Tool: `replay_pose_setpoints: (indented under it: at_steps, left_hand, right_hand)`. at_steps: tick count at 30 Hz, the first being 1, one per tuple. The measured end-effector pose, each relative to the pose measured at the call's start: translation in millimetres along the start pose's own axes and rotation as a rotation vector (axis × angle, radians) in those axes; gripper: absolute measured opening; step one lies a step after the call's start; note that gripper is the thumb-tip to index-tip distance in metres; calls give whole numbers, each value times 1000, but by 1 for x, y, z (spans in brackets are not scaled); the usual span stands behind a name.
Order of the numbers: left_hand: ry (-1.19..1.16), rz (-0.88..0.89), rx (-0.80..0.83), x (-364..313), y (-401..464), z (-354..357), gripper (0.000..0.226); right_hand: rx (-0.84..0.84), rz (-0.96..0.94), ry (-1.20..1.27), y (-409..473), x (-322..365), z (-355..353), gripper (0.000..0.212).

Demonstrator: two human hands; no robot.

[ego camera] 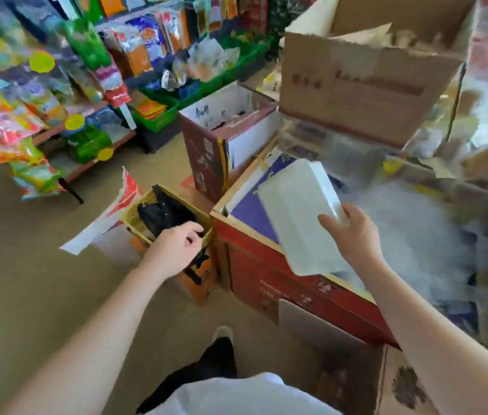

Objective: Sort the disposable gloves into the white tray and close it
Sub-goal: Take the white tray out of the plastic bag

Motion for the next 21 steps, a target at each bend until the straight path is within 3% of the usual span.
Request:
replay_pose_setpoints:
  at_steps: [6,9,12,14,17,19,21]
  left_hand:
    - [-78,217,218,-87,99,2,39]
    - [-135,304,338,-124,122,15,41]
    - [-205,380,396,-146,137,30,58]
    - [-347,381,388,-155,145,35,70]
    - [-455,340,313,-168,153,38,69]
    - [-294,414,195,-182,155,36,66]
    - [-53,492,98,-192,154,39,67]
  right_hand:
    - [-1,162,358,47,10,17,13]
    - [19,249,488,61,0,26,18]
    - [29,311,635,72,-8,30,23]
    - [63,351,676,77,-14,32,20]
    - [44,364,601,89,-24,22,18]
    - [-32,320,512,101,-25,5,35]
    - [-21,313,629,110,-24,-1,53]
Point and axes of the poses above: each hand's wrist, its own y-axis towards the middle knuckle, its own z-axis out of the palm, x = y × z, the point moved 9 cm from there along y, towards the middle knuckle, and after that the axes turned 2 degrees about -z, right-handed, at the moved point
